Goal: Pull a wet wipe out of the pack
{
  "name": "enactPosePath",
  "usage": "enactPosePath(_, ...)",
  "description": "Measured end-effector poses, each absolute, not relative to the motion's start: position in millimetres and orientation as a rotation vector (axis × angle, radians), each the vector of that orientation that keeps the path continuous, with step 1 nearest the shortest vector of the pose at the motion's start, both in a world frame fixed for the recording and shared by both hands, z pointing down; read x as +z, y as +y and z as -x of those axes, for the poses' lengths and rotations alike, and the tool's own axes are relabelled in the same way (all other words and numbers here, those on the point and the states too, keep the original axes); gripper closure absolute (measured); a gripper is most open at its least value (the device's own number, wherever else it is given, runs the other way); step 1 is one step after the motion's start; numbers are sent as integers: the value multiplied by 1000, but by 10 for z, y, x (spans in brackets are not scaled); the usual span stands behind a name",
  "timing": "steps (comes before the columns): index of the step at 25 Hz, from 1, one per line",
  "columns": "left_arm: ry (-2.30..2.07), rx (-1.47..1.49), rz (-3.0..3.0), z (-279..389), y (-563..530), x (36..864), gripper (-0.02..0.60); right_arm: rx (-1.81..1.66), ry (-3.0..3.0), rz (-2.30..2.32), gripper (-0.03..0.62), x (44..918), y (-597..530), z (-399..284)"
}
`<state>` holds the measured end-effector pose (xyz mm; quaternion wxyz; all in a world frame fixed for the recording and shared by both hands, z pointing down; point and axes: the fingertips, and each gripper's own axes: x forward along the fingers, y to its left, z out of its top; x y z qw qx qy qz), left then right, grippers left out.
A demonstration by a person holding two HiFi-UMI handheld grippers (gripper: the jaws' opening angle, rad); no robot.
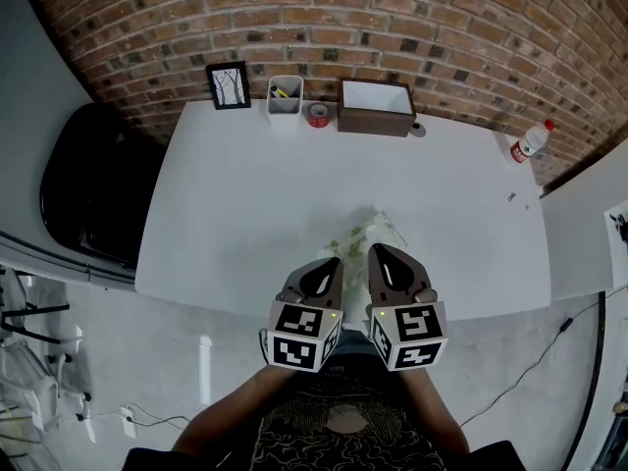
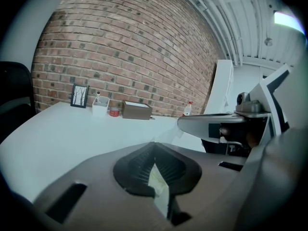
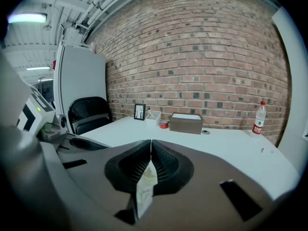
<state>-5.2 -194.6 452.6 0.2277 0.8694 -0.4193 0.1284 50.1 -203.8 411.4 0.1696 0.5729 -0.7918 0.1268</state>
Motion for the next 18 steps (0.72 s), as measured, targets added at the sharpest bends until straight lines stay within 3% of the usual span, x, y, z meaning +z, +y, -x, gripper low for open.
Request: enactPosePath(18, -1186, 305, -2446, 159, -1595, 4277, 571, 243, -2338, -1627, 576, 3773, -1632, -256)
